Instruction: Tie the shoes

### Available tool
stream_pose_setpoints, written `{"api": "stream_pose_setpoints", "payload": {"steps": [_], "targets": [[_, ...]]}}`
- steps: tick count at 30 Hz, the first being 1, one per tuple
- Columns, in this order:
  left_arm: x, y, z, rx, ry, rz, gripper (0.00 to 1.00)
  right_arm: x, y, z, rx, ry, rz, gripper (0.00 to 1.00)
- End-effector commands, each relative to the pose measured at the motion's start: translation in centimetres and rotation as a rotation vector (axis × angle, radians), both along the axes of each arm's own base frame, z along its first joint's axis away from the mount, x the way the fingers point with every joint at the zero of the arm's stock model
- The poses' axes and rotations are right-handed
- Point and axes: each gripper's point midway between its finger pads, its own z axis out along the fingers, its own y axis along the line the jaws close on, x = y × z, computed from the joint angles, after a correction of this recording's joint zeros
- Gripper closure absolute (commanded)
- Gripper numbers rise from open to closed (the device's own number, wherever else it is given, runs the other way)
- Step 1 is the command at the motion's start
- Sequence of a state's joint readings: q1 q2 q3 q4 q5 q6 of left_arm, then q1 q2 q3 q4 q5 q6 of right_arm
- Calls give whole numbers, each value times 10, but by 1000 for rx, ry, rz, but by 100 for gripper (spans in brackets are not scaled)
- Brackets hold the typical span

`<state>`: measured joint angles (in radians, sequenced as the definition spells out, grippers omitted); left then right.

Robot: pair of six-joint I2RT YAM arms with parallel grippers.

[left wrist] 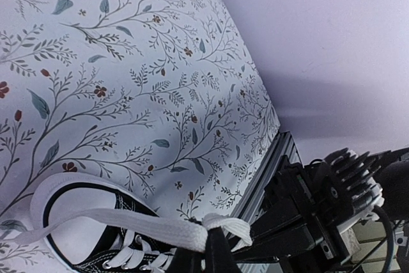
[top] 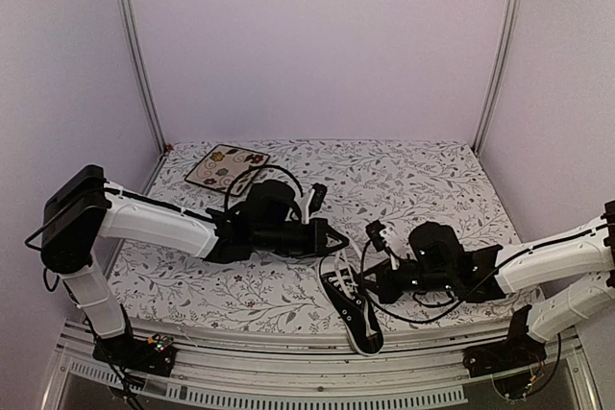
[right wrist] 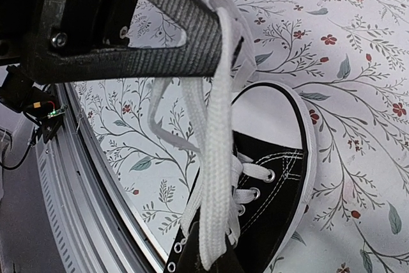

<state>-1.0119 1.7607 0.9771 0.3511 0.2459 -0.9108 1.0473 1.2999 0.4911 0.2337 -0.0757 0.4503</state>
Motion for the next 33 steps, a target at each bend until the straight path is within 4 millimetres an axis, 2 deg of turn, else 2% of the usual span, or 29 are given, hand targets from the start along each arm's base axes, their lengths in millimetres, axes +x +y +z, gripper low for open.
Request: {"api": "stream_pose_setpoints", "payload": {"steps": [1, 7, 17, 25, 29, 33], "targets": [[-2, -7, 11, -19, -8, -10, 100, 4, 15, 8, 40, -32, 20, 98], [-2, -8, 17, -27, -10, -14, 100, 3, 22, -7, 24, -5, 30, 98], [-5, -14, 21, -32, 1, -36, 100, 12, 33, -20, -6, -3, 21, 98], [-9, -22, 28, -50, -4, -67, 100, 9, 64, -13, 79, 31, 96, 98], [-9, -25, 26, -49, -3, -76, 100, -1, 79, 0, 157, 64, 173, 98], [-10, -26, 25, -46, -4, -82, 100, -13, 85, 5, 193, 112, 241, 98]]}}
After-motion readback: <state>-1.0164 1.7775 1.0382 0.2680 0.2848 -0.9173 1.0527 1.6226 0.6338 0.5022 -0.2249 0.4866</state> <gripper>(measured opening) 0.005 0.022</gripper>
